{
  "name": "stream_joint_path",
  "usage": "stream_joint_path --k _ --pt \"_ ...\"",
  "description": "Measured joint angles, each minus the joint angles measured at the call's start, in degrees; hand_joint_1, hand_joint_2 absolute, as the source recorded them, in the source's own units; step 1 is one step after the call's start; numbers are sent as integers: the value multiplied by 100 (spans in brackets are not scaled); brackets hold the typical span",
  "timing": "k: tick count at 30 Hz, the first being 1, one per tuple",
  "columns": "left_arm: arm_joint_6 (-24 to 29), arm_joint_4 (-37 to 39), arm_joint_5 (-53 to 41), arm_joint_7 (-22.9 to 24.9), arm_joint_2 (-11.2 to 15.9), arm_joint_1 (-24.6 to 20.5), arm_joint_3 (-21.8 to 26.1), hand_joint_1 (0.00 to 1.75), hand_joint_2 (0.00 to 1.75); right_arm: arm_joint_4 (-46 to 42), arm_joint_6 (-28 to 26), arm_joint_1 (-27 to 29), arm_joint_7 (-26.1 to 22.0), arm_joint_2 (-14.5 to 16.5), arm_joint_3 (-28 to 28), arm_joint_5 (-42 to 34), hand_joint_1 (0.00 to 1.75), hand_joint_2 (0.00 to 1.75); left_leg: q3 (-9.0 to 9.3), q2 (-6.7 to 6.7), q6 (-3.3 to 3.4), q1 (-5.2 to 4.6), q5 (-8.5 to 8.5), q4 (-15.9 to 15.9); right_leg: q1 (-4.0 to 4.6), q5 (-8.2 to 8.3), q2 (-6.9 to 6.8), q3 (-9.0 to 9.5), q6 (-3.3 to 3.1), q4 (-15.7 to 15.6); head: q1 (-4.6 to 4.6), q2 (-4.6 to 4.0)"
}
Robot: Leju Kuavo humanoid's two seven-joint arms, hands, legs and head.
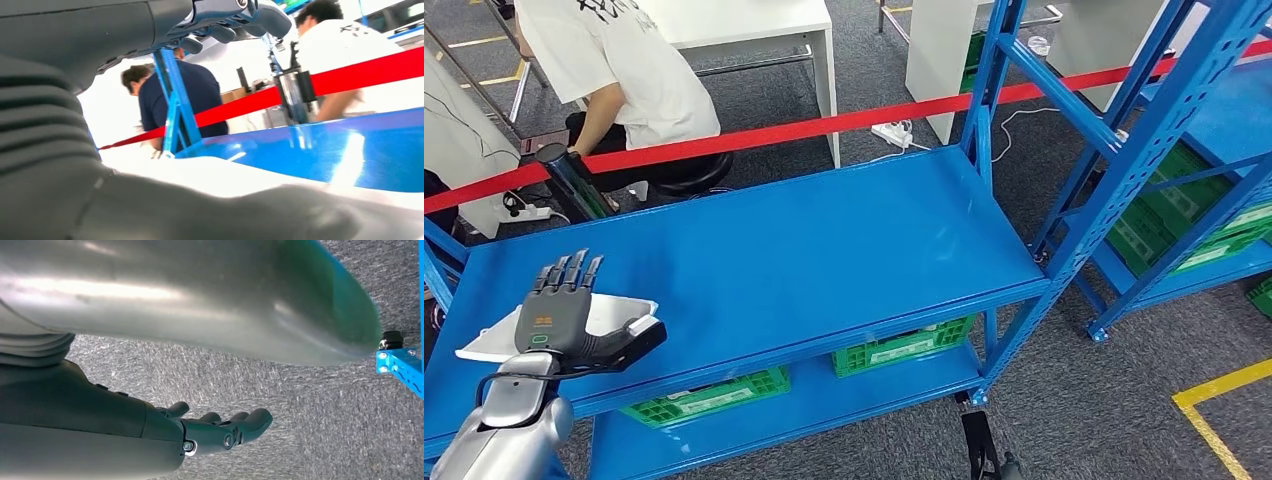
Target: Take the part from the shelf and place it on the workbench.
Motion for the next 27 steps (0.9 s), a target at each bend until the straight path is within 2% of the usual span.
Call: stream_joint_path --k 3,11,21,27 --pt "0 -1 55 -208 -41 59 0 0 175 0 13 2 -5 5 -3 16 0 0 2 0 -48 1 0 -5 -2 0 1 2 0 -1 1 0" --pt "-88 -7 172 -472 -127 264 0 0 175 0 5 8 76 61 -15 -2 0 0 3 -4 -50 2 -1 -5 -8 4 -6 30 8 -37 1 0" --pt "-329 -6 53 -333 -245 275 0 0 175 0 -121 55 207 179 -54 -13 0 0 37 -4 -26 1 -17 -4 -17 7 -13 83 19 -67 1 0" --pt "-318 2 -1 -219 -292 259 0 0 175 0 -142 91 19 176 -81 33 0 0 46 -4 -24 0 -18 -4 -19 11 -13 94 26 -72 1 0"
